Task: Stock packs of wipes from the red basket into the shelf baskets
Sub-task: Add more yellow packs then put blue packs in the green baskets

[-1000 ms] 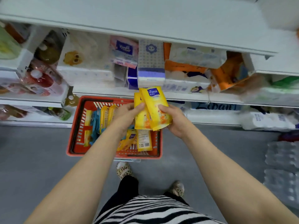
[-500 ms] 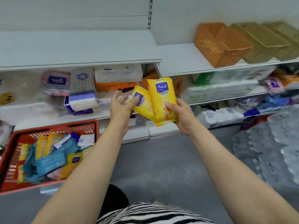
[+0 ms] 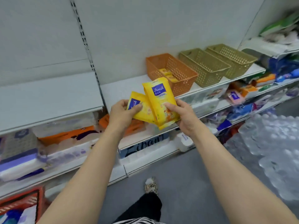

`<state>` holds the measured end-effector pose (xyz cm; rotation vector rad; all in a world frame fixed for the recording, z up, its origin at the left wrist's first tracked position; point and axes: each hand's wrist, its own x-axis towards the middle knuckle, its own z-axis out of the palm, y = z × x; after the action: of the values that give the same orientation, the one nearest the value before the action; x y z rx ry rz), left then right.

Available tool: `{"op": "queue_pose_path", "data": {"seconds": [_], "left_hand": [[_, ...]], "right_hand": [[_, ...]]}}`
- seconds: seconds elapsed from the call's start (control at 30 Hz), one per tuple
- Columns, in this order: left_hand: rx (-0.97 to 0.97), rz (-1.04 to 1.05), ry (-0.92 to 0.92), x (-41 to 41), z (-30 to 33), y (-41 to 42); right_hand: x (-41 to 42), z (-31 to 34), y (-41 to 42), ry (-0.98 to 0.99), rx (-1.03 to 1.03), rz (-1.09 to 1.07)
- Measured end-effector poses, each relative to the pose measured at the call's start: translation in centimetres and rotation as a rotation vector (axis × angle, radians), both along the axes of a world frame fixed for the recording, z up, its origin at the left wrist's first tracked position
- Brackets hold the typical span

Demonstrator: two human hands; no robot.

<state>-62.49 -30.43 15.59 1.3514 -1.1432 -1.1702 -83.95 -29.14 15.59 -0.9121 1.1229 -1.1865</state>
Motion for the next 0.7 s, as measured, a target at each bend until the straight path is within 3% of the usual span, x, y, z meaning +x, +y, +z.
{"op": "queue_pose_path", "data": {"seconds": [0.27,0.43,0.6,0.7], "left_hand": [[-0.039,0.215,0.16,-5.7,1.1,-16.9],[-0.051,0.392,0.18,-7.0,1.4,-23.7],[-0.025,0.51,0.211,-8.5,0.8,-27.0],[-0.019,0.547,0.214,-10.0,0.4,-27.2]], "right_hand": [[-9.1,4.5,-18.2,0.096,-0.05,-0.106],[-13.6,5.3,-26.5,0.255,-0.015,-0.089],[-15.1,5.4,-32.4,0.75,0.013,0.142],[-14.5,5.3,-35.4,1.244,0.056,0.561]]}}
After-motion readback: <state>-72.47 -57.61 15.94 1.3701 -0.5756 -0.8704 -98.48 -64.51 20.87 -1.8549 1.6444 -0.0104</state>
